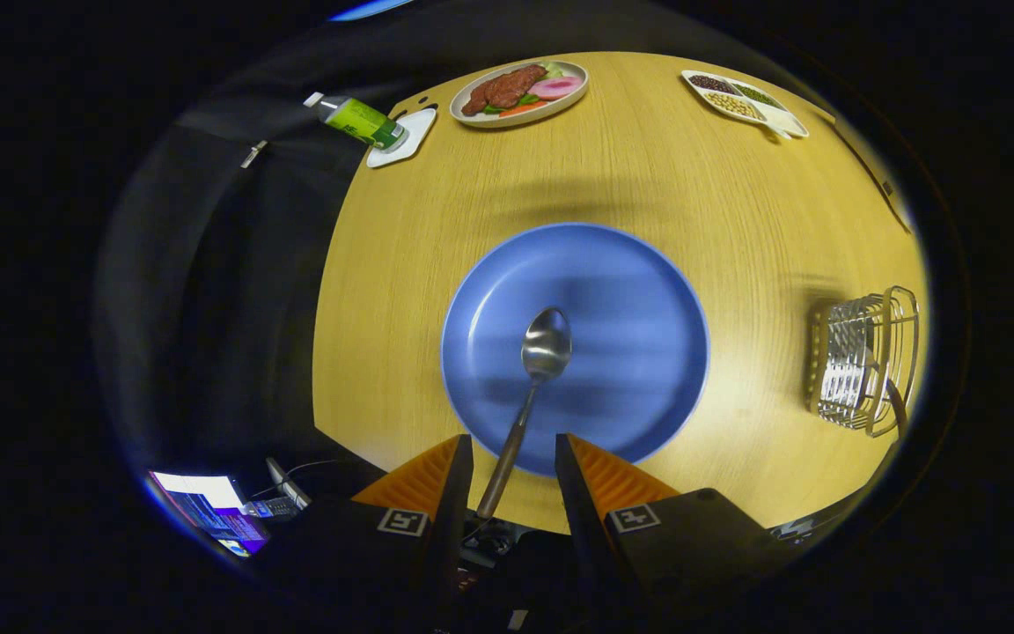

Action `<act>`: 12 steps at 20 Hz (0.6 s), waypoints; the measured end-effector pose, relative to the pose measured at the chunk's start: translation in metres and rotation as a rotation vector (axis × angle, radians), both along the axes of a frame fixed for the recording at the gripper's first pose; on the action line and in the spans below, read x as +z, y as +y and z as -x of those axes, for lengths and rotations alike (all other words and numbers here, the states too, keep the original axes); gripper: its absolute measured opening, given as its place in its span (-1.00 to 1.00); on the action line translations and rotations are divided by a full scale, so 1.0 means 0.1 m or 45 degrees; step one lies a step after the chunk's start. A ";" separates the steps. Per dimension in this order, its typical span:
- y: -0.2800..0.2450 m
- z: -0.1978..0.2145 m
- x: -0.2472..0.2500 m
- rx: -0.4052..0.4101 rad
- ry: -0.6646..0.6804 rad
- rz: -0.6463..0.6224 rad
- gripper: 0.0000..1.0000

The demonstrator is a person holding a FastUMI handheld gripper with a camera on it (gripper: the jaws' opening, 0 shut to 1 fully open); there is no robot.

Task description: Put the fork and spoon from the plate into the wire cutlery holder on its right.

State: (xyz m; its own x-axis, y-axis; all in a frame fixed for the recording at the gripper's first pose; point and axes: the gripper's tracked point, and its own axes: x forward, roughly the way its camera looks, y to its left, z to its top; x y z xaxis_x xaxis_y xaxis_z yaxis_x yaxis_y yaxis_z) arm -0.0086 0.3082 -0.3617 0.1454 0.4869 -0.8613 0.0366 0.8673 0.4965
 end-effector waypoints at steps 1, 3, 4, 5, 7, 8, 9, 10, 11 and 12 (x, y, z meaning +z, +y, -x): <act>0.05 0.00 -0.09 0.013 0.001 0.022 0.19; 0.12 0.01 -0.25 0.036 -0.006 0.069 0.19; 0.17 0.01 -0.31 0.035 -0.001 0.082 0.19; 0.19 0.02 -0.36 0.030 0.006 0.091 0.19; 0.24 -0.02 -0.43 0.014 0.015 0.109 0.03; 0.25 -0.03 -0.52 0.020 0.020 0.128 -0.14; 0.22 -0.01 -0.56 0.017 0.028 0.142 -0.25; 0.19 0.00 -0.59 0.010 0.036 0.151 -0.50; 0.17 0.00 -0.60 -0.006 0.045 0.139 -0.57; 0.16 -0.03 -0.60 -0.036 0.044 0.112 -0.69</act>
State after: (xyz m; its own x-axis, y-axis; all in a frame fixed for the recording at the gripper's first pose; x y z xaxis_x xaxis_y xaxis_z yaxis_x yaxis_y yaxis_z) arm -0.0051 0.3239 -0.4212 0.1276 0.4054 -0.9052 0.0775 0.9058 0.4166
